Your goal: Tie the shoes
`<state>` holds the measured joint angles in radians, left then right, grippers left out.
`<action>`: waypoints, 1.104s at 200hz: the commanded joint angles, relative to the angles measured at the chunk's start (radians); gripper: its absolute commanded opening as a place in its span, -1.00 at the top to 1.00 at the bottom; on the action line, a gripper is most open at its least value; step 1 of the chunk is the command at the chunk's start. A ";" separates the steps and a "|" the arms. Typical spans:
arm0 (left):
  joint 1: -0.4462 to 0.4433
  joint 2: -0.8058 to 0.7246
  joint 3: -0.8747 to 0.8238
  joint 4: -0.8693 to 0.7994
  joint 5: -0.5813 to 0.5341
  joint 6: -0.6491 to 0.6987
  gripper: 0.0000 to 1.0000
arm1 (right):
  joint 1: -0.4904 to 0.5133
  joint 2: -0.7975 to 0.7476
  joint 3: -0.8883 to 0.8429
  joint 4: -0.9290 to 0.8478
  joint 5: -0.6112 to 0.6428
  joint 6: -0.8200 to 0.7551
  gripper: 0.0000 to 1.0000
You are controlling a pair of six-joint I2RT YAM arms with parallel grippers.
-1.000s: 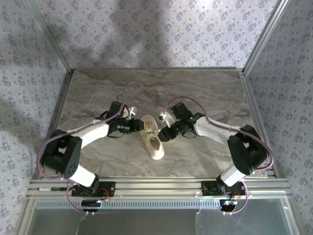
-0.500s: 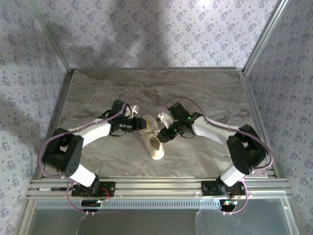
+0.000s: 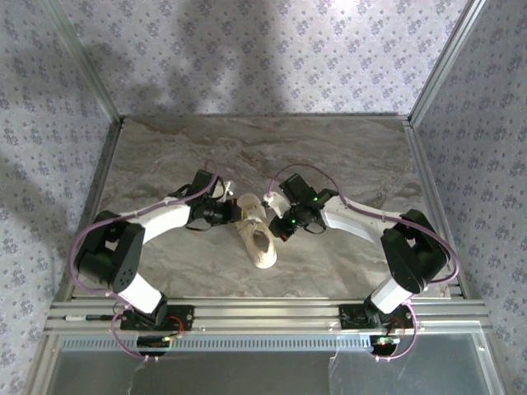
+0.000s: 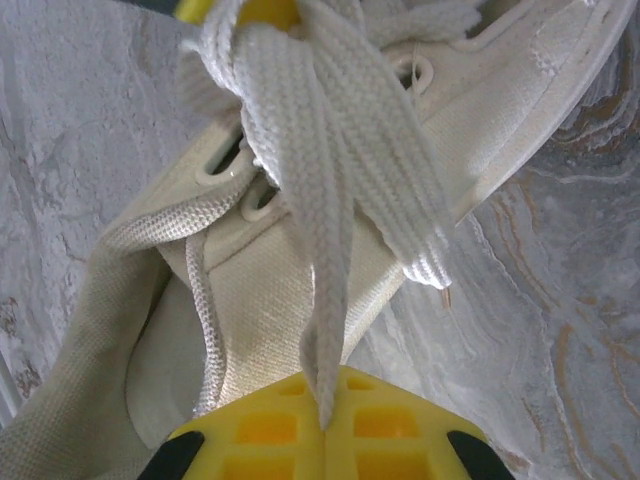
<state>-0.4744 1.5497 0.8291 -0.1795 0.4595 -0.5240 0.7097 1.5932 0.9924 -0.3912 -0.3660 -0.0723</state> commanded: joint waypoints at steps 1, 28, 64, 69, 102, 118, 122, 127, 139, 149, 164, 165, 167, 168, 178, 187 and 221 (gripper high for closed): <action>-0.007 -0.097 0.028 -0.098 -0.081 0.057 1.00 | 0.002 -0.029 0.014 -0.037 0.021 -0.007 1.00; -0.012 -0.168 -0.006 -0.107 -0.109 0.064 1.00 | -0.001 -0.035 0.016 -0.052 0.011 -0.015 1.00; -0.037 -0.221 -0.058 -0.109 -0.142 0.048 1.00 | -0.013 -0.038 0.029 -0.077 -0.034 -0.020 1.00; -0.041 -0.224 -0.067 -0.109 -0.146 0.044 1.00 | -0.016 -0.037 0.029 -0.081 -0.042 -0.020 1.00; -0.063 -0.254 -0.135 -0.105 -0.173 0.021 1.00 | -0.050 -0.006 0.040 -0.141 -0.095 -0.014 1.00; -0.070 -0.270 -0.161 -0.099 -0.182 0.012 1.00 | -0.064 0.009 0.039 -0.160 -0.109 -0.009 1.00; -0.073 -0.273 -0.166 -0.099 -0.186 0.010 1.00 | -0.070 0.016 0.038 -0.165 -0.111 -0.005 1.00; -0.076 -0.279 -0.170 -0.098 -0.192 0.009 1.00 | -0.074 0.023 0.039 -0.170 -0.113 -0.002 1.00; -0.085 -0.289 -0.180 -0.094 -0.204 0.007 1.00 | -0.086 0.040 0.039 -0.181 -0.116 0.003 1.00; -0.089 -0.296 -0.187 -0.091 -0.211 0.004 1.00 | -0.096 0.056 0.041 -0.187 -0.117 0.010 1.00; -0.092 -0.302 -0.199 -0.081 -0.215 0.000 1.00 | -0.108 0.083 0.050 -0.199 -0.113 0.023 1.00; -0.092 -0.303 -0.200 -0.081 -0.216 0.000 1.00 | -0.108 0.086 0.050 -0.199 -0.113 0.023 1.00; -0.092 -0.304 -0.201 -0.080 -0.217 -0.001 1.00 | -0.110 0.090 0.052 -0.200 -0.112 0.024 1.00; -0.092 -0.303 -0.201 -0.080 -0.218 -0.001 1.00 | -0.110 0.091 0.053 -0.201 -0.111 0.025 1.00; -0.093 -0.303 -0.203 -0.076 -0.219 -0.001 1.00 | -0.113 0.107 0.063 -0.205 -0.108 0.028 1.00; -0.098 -0.303 -0.203 -0.073 -0.221 -0.001 1.00 | -0.113 0.117 0.072 -0.206 -0.108 0.029 1.00; -0.109 -0.303 -0.224 -0.064 -0.240 0.004 1.00 | -0.126 0.157 0.091 -0.206 -0.087 0.050 1.00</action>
<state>-0.5766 1.2617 0.6292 -0.2409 0.2531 -0.5167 0.6014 1.7172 1.0542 -0.5468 -0.4683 -0.0513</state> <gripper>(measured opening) 0.043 0.045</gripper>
